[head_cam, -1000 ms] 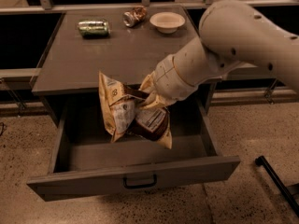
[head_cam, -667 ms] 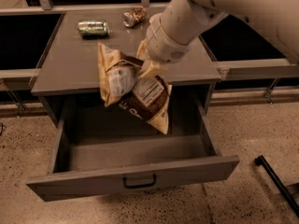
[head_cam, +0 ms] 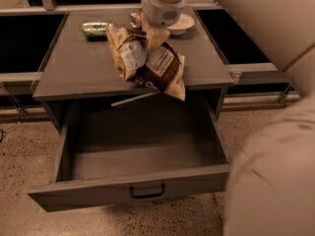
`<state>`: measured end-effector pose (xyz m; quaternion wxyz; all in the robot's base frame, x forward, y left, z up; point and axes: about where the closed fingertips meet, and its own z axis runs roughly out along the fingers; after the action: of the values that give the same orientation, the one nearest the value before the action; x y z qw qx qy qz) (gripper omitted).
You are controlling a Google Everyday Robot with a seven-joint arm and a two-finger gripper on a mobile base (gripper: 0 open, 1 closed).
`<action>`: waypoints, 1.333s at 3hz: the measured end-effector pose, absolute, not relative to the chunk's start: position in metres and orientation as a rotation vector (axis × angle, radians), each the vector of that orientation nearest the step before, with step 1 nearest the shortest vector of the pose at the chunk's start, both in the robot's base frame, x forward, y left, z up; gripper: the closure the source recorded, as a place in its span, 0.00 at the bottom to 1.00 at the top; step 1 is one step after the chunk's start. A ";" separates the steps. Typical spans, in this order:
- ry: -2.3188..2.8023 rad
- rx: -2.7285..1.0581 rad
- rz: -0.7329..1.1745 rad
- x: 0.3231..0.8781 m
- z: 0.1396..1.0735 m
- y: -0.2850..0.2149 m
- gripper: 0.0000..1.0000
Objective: Pick brown chip bag from top drawer and place on counter
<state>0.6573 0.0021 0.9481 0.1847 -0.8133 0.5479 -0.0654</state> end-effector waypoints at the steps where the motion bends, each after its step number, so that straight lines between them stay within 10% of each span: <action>1: 1.597 -2.318 -0.230 0.695 0.952 -0.001 0.82; 4: 1.579 -2.240 -0.309 0.731 0.983 0.003 0.12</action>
Offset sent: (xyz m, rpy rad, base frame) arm 0.1023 -0.0091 0.0671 -0.0675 -0.0604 -0.0812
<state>0.7310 0.0035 0.9827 0.1905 -0.7973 0.5620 -0.1101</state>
